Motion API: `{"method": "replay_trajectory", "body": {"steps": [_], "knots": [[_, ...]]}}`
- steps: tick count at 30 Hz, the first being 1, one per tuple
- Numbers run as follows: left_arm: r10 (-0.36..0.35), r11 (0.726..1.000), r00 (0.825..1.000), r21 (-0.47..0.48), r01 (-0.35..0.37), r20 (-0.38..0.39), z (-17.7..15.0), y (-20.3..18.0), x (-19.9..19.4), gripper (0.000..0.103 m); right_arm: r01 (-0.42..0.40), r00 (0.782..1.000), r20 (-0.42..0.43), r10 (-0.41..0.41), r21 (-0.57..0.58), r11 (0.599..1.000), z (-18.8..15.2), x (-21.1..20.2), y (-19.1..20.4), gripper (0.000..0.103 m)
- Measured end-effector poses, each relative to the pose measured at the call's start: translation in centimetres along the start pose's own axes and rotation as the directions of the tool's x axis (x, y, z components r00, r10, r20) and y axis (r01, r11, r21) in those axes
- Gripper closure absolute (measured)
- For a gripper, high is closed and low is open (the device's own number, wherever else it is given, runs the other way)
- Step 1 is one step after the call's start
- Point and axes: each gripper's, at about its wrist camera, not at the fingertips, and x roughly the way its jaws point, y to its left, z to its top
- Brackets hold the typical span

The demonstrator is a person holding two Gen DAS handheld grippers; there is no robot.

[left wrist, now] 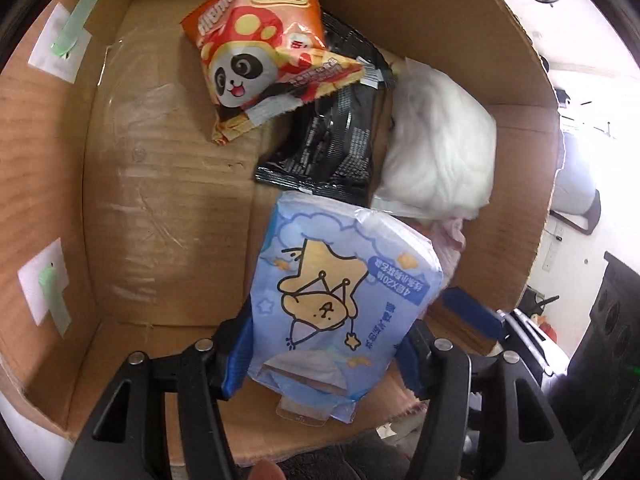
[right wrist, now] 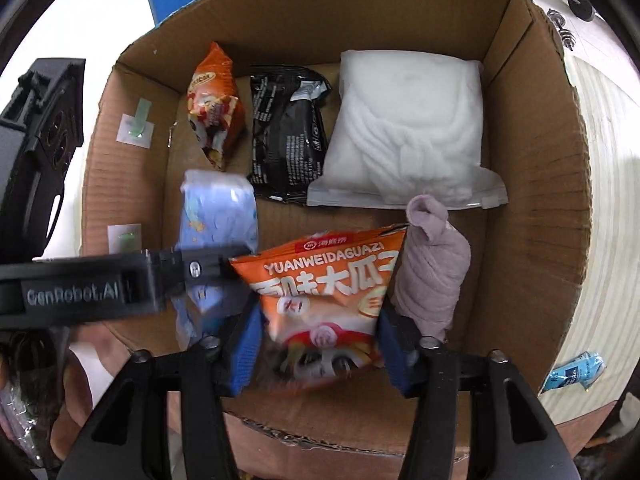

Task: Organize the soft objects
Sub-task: 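Lower both items into the box and open both tools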

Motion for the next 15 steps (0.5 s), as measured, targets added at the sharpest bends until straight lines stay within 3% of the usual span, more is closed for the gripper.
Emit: {"method": "replay_trajectory", "body": {"steps": [1, 4, 7, 12, 15], "knots": [[0.015, 1.0, 1.0, 0.012, -0.015, 0.009, -0.1, -0.2, -0.2, 0.037, 0.0, 1.0, -0.001, 0.0, 0.001, 1.0, 0.0, -0.2, -0.2, 0.025], [0.063, 0.996, 0.996, 0.066, -0.067, 0.057, -0.5, -1.4, -1.5, 0.029, 0.023, 1.0, 0.008, -0.023, -0.007, 1.0, -0.2, -0.9, -0.5, 0.022], [0.09, 0.99, 0.992, 0.101, -0.099, 0.092, -1.0, -2.7, -2.7, 0.012, 0.038, 0.999, 0.02, -0.038, -0.012, 0.999, -0.5, -2.0, -0.9, 0.013], [0.119, 0.981, 0.979, 0.135, -0.142, 0.168, -2.2, -4.4, -5.3, 0.008, 0.049, 0.997, 0.052, -0.049, 0.005, 0.999, -0.9, -4.0, -1.4, 0.007], [0.146, 0.973, 0.956, 0.137, -0.185, 0.254, -3.5, -4.8, -7.3, 0.006, 0.077, 0.991, 0.108, -0.078, 0.018, 0.997, -1.4, -5.6, -1.7, 0.0]]}}
